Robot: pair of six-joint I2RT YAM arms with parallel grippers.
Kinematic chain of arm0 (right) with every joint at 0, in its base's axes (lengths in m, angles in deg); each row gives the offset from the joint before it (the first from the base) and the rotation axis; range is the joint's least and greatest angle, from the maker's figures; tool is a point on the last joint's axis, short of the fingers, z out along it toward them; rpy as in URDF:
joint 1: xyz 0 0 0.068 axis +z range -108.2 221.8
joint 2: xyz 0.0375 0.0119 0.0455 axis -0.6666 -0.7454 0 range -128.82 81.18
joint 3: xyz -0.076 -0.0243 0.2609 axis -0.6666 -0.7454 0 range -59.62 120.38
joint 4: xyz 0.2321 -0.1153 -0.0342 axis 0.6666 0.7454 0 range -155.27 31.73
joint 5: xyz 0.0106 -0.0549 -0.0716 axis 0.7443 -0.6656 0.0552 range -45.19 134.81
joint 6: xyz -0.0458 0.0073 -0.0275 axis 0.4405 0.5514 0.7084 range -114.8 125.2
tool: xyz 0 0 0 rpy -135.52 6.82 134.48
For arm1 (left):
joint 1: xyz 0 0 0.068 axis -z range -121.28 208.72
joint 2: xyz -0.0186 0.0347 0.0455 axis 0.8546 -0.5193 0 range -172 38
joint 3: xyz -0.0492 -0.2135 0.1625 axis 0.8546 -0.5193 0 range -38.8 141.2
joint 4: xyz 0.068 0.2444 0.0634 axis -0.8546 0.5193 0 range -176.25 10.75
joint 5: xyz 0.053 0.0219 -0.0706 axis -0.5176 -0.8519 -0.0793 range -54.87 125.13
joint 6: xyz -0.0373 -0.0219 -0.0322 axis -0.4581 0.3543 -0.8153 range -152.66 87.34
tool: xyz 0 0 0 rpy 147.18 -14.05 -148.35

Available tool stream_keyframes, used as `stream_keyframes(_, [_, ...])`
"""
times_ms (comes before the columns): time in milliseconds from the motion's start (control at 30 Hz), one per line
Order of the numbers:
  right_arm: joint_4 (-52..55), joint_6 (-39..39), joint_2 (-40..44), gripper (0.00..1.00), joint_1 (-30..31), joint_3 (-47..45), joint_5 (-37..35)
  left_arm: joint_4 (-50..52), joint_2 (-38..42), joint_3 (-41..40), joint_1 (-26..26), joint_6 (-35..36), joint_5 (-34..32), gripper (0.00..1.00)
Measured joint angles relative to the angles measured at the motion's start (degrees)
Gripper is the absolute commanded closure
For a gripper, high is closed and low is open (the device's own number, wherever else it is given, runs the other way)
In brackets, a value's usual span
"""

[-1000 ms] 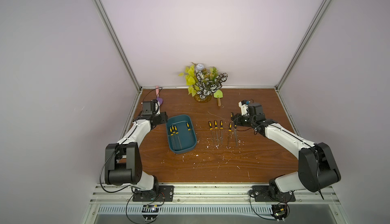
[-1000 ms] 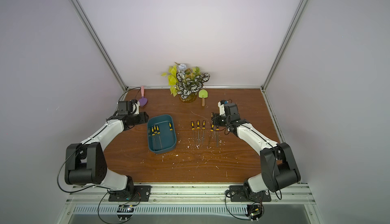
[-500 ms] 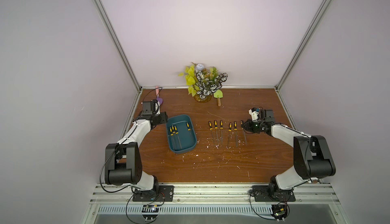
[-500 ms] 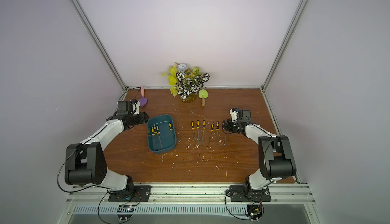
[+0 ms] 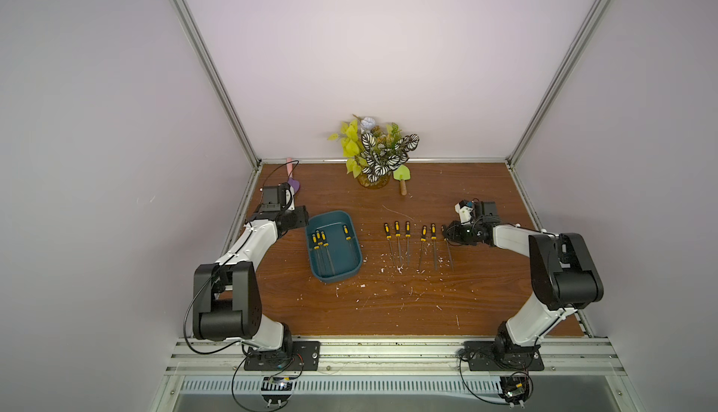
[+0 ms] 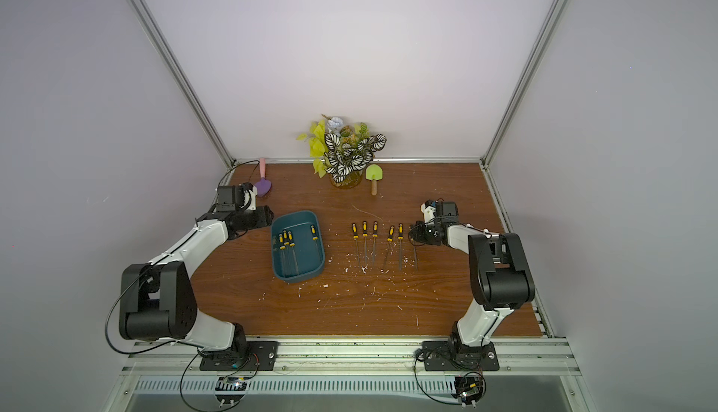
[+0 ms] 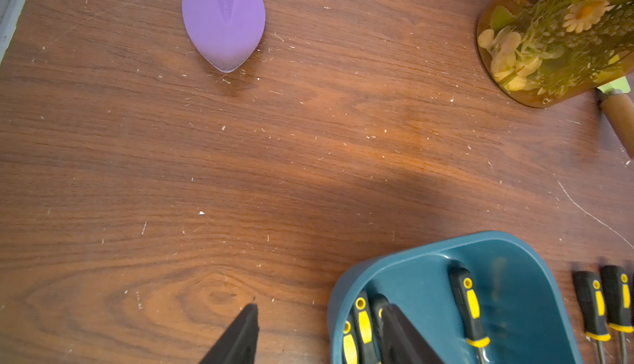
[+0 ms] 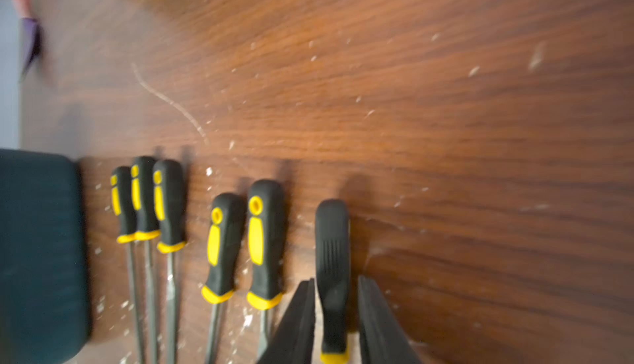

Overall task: Take the file tool out of the storage box
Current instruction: Place the file tool at the center of the board.

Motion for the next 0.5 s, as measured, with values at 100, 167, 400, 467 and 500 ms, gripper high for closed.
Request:
stream_keyframes(100, [0.42,0.44,0.20,0.69,0.00,0.44,-2.25,0.00,0.00,0.00,0.00,0.02,0.00,0.40])
stream_keyframes(167, [1.09,0.55,0.79,0.69,0.00,0.48,-3.89,0.02,0.00,0.00,0.00,0.02,-0.02,0.40])
stream_keyframes(400, [3.56,1.14,3.63,0.69,0.39,2.71,-7.34,0.00,-0.02,0.00,0.00,0.04,0.00,0.40])
stream_keyframes(467, [4.48,1.29,4.46,0.69,1.53,3.98,-9.27,0.00,-0.02,0.00,0.00,0.04,0.00,0.40])
stream_keyframes(500, [5.09,1.38,4.98,0.69,2.49,4.57,-10.27,0.02,-0.02,0.00,0.00,0.04,0.00,0.40])
